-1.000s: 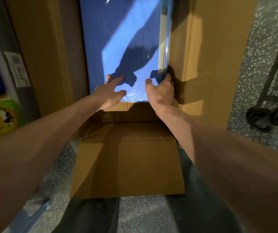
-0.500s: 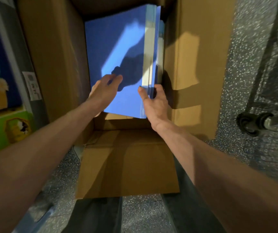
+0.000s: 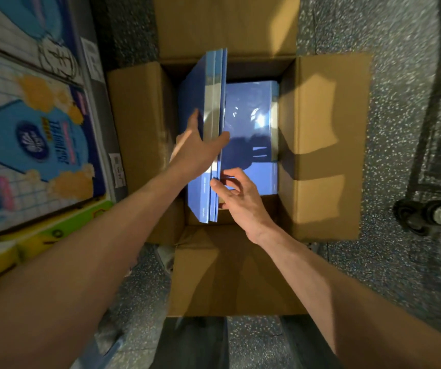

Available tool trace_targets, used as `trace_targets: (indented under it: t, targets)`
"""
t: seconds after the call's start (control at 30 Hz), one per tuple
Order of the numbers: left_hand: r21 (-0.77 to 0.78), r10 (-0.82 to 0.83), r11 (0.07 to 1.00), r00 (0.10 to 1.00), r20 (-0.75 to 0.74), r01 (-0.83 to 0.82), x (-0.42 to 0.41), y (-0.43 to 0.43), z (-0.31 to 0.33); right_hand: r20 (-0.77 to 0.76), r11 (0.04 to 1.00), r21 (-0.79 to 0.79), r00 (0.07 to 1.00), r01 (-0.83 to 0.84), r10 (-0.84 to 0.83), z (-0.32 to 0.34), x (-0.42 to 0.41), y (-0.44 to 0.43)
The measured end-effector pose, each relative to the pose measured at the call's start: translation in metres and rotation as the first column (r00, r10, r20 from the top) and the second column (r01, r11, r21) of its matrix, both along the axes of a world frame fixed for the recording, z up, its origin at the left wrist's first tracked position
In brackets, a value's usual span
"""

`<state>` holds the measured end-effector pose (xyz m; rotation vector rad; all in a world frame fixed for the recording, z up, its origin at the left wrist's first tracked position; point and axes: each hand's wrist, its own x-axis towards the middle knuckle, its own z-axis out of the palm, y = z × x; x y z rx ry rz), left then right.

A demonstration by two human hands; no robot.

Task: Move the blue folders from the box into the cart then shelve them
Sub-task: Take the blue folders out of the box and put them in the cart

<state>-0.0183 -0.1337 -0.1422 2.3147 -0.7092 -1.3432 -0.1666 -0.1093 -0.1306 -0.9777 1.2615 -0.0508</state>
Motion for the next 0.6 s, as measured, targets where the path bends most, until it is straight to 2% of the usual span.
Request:
trace_targets:
  t: [0.27,0.33,0.4,0.47,0.53,0.6]
  targets:
    - [0.165,0.006,0.986,0.985,0.175,-0.035,-0.001,-0.025,0.004,0.078,0.984,0.143,0.992,-0.109,0.099,0.01,0.003,-0.005]
    - [0.198,0.012,0.979,0.985,0.171,-0.046,-0.003,-0.027,0.003,0.018,0.976,0.155,0.988,-0.154,0.153,0.012,0.0,-0.003]
    - [0.229,0.011,0.972,0.98,0.198,-0.057,-0.004,-0.019,0.008,-0.105,0.978,0.11,0.976,-0.178,0.189,0.016,-0.005,0.001]
    - [0.246,-0.002,0.968,0.979,0.204,-0.049,-0.004,-0.009,0.025,-0.196,0.993,0.076,0.975,-0.093,0.106,0.028,-0.013,0.001]
    - [0.258,-0.048,0.966,0.981,0.185,-0.001,-0.001,0.002,0.048,-0.214,0.994,0.111,0.977,0.008,0.016,0.042,-0.026,-0.002]
    - [0.218,-0.088,0.975,0.98,0.181,0.047,0.003,0.012,0.072,-0.227,0.989,0.146,0.974,0.018,0.016,0.061,-0.04,-0.006]
